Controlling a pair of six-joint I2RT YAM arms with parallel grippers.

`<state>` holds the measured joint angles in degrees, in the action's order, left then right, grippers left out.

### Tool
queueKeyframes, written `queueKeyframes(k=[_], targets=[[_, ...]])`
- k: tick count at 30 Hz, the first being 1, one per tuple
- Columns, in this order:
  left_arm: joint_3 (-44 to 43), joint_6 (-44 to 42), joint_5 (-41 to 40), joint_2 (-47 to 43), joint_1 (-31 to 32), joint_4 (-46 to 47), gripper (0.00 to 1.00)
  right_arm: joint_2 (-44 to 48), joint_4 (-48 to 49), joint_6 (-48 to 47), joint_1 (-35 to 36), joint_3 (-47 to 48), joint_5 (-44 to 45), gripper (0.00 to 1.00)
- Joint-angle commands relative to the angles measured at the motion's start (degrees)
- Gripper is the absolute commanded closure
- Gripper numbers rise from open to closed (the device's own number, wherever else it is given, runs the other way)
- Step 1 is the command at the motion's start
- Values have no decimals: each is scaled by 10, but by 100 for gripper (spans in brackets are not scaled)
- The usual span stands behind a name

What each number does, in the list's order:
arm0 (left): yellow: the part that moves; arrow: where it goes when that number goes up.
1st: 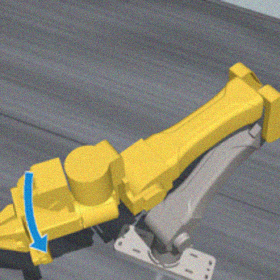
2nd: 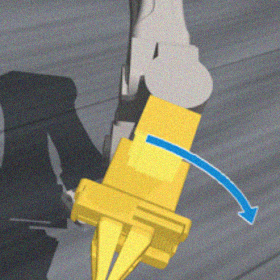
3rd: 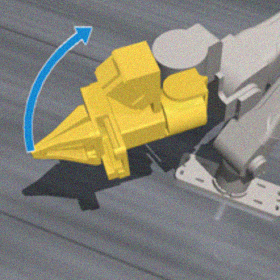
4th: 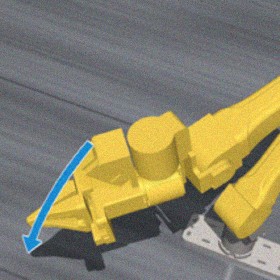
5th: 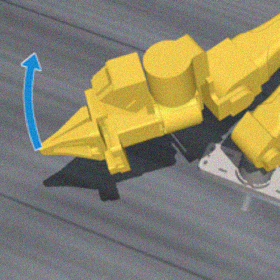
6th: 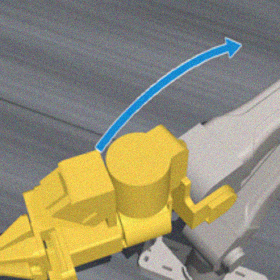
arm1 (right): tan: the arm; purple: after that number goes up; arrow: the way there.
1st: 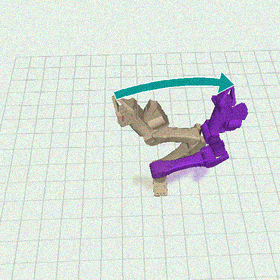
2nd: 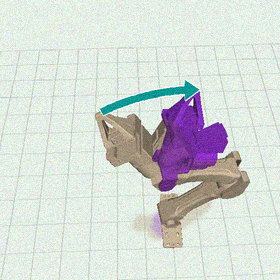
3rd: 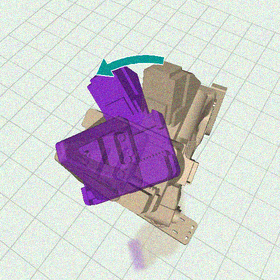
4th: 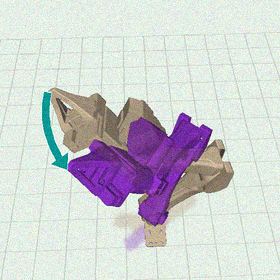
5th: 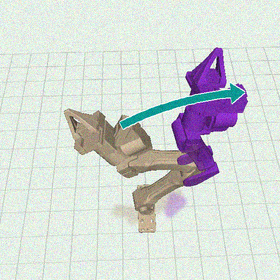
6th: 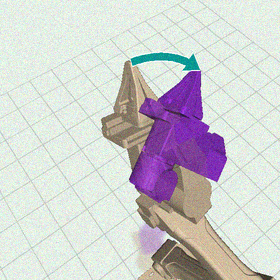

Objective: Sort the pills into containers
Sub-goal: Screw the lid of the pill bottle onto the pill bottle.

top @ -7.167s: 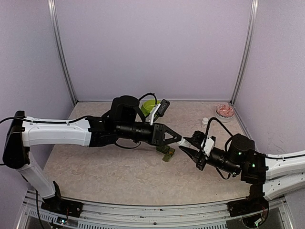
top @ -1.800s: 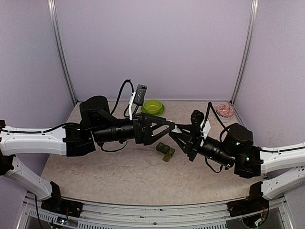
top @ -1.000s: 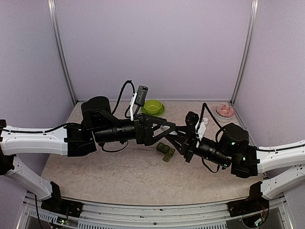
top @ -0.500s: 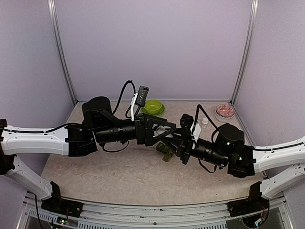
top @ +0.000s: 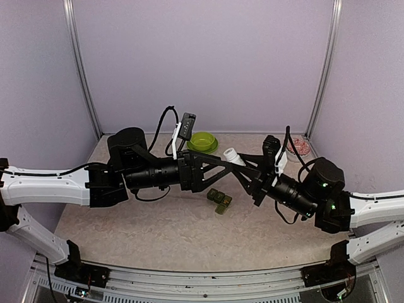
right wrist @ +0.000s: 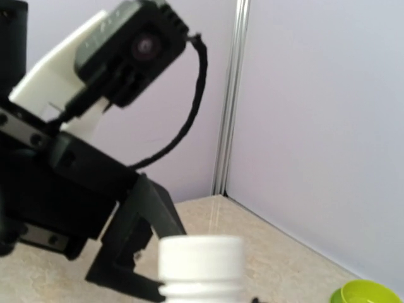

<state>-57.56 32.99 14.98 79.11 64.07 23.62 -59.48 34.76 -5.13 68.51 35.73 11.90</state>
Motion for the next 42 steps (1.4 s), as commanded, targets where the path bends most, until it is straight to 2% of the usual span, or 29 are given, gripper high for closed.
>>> queueKeyframes(k=[1, 13, 28, 35, 42], targets=[[3, -2, 10, -11, 3, 17, 1, -13, -11, -3, 1, -3, 15, 89], [1, -3, 23, -6, 9, 28, 1, -55, -30, 2, 0, 19, 9, 89], [-1, -7, 24, -1, 9, 34, 1, -105, -34, 22, 0, 36, -77, 90], [3, -9, 7, -8, 9, 19, 1, -70, -27, 11, 1, 25, -67, 90], [5, -10, 2, -9, 9, 8, 1, -11, -36, -8, 0, 5, -4, 89]])
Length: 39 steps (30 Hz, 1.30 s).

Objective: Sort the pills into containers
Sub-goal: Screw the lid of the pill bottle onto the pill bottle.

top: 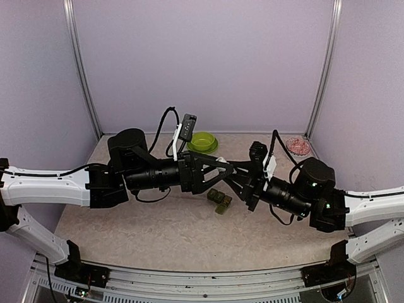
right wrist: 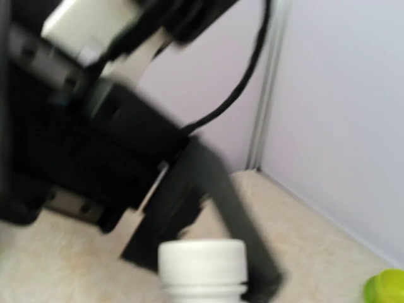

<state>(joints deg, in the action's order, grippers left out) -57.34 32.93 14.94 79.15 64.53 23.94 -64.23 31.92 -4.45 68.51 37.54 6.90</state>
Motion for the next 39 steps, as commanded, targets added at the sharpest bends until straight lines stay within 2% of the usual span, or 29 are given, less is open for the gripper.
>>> queueKeyframes(k=[1, 13, 27, 34, 39], targets=[[3, -8, 3, -10, 4, 6, 1, 41, -10, -16, 0, -15, 55, 89], [4, -5, 6, -9, 4, 17, 1, 15, -25, -6, 0, -7, 58, 89], [1, -3, 11, -1, 5, 23, 1, -46, -32, 8, 0, 20, -14, 90], [-2, -8, 2, -2, 3, 6, 1, -24, -32, -10, 0, 16, -17, 90], [-8, 5, 13, -5, -7, -22, 1, 10, -53, -36, 0, 7, 15, 90]])
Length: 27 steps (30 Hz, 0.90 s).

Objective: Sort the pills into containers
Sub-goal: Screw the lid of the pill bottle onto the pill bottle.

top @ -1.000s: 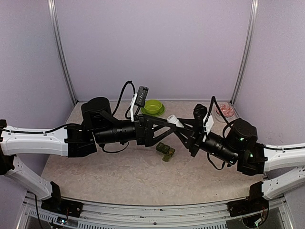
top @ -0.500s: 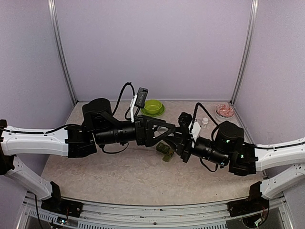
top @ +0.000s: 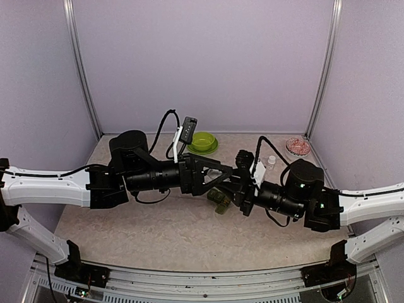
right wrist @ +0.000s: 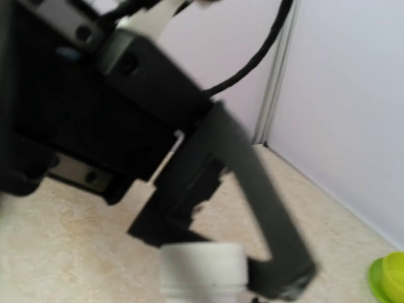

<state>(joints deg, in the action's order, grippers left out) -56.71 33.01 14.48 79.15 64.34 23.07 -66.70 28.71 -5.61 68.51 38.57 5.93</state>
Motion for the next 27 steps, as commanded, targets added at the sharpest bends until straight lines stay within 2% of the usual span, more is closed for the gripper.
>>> queueKeyframes(k=[1, 5, 12, 18, 27], targets=[[-17, 5, 20, -5, -6, -21, 1, 41, -27, -30, 0, -4, 31, 90], [-28, 5, 20, -3, -7, -49, 3, 62, -53, -51, -1, -6, 48, 90], [-47, 22, 21, -1, -13, -82, 22, 73, -99, -86, 0, 3, 56, 90], [-77, 41, 26, 14, -23, -132, 33, 76, -118, -98, 1, 8, 64, 90], [-90, 62, 39, 39, -38, -169, 38, 80, -122, -106, 0, 7, 65, 91]])
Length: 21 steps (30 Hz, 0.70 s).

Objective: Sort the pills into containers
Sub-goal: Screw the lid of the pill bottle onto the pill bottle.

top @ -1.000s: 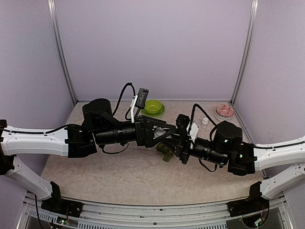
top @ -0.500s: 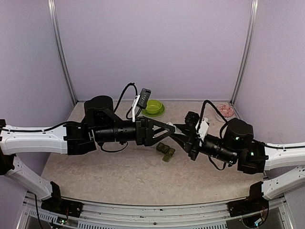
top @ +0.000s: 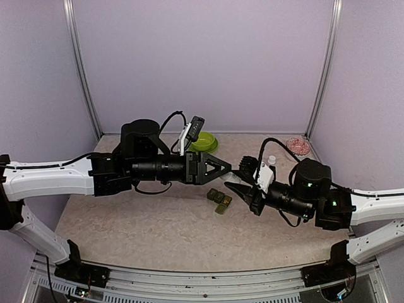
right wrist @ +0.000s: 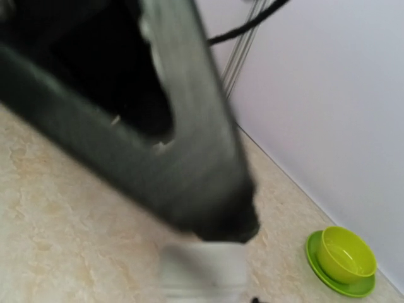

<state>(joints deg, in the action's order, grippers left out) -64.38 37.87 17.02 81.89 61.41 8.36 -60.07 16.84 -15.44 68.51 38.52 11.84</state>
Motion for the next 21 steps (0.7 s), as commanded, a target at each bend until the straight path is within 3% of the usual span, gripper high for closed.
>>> queueKeyframes(k=[1, 7, 15, 21], targets=[[-15, 15, 15, 13, -11, -25, 38, 15, -3, -8, 0, 6, 6, 91], [-22, 19, 22, 23, -15, -36, 38, 15, 2, -12, 0, 4, 9, 91], [-22, 17, 36, 32, -19, -28, 67, 6, 4, -14, 0, 4, 17, 91], [-23, 14, 52, 37, -19, -20, 75, 3, 8, -8, 0, 3, 31, 91]])
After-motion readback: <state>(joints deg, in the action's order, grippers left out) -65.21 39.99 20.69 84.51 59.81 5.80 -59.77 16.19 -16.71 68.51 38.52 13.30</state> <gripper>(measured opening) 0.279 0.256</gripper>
